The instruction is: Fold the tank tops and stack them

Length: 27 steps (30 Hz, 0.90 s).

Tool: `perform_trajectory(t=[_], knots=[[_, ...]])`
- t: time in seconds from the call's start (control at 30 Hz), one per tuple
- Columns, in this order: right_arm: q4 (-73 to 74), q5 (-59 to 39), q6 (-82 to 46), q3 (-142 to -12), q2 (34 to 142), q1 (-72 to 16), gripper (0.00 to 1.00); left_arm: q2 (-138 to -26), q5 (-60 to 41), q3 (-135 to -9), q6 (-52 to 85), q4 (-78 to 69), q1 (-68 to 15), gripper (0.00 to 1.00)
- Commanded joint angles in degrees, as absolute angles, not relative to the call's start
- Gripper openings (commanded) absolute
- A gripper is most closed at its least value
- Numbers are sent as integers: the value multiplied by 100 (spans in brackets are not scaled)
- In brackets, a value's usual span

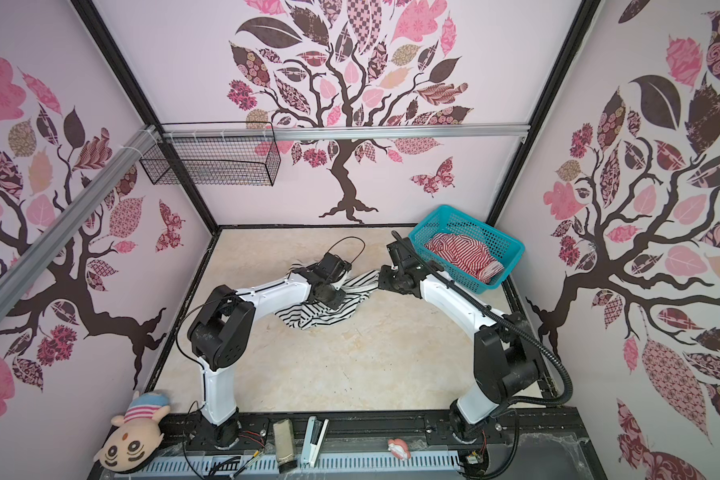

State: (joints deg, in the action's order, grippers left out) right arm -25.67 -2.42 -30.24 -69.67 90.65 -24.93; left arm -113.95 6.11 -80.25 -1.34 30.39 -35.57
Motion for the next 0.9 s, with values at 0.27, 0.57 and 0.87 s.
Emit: perform_trajectory(t=[0.27,0.57,0.87], knots=[[-2426,-243,-3058,-6755,8883,-2474,40,-11021,612,-8025,-359,3147,-3576,0],[-2292,-187,-3032,-6689,9254,-2426,58,-8731,-474,-6551,-1551,3848,-3307,0],[-1754,-807,-3318,-6688,9946,-2268,57,-6389,-1197,-5434,-2526,4852,-2288,0]])
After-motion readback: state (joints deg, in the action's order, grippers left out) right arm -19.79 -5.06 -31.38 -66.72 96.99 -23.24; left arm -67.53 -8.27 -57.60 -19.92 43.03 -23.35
